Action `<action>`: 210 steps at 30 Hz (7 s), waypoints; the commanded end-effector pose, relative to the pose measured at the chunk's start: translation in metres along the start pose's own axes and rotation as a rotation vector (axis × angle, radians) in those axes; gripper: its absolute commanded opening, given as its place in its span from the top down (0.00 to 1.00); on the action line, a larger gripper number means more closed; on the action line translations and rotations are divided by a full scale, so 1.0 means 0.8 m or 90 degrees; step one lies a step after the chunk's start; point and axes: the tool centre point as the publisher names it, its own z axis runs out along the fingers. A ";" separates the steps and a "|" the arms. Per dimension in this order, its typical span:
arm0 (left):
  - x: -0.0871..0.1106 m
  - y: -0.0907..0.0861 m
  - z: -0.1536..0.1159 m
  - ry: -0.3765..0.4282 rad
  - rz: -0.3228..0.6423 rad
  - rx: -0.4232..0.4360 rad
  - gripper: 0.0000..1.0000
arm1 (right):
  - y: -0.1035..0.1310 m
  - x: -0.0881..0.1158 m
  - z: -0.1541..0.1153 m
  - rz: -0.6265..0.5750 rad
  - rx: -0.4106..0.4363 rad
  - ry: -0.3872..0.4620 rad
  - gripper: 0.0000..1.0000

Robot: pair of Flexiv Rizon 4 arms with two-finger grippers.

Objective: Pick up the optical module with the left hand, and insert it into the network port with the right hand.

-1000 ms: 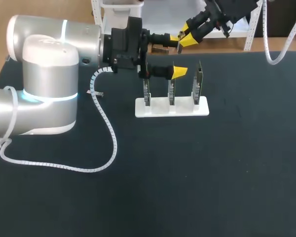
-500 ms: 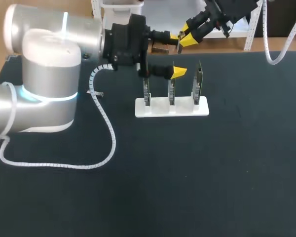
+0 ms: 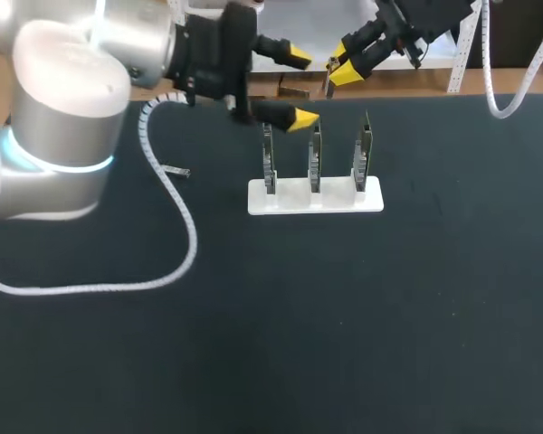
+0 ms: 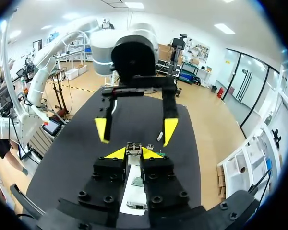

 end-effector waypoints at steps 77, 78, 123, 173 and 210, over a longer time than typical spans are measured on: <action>0.028 0.025 -0.043 0.157 -0.038 0.029 0.00 | 0.041 0.032 0.033 0.107 -0.050 -0.001 1.00; 0.028 0.025 -0.043 0.157 -0.038 0.029 0.00 | 0.040 0.033 0.033 0.107 -0.050 -0.002 1.00; 0.028 0.025 -0.043 0.157 -0.038 0.029 0.00 | 0.039 0.042 0.048 0.156 -0.062 0.027 1.00; 0.028 0.025 -0.043 0.157 -0.038 0.029 0.00 | 0.024 0.051 0.051 0.168 -0.079 0.043 1.00; 0.028 0.025 -0.043 0.157 -0.038 0.029 0.00 | 0.005 0.056 0.051 0.156 -0.085 0.051 1.00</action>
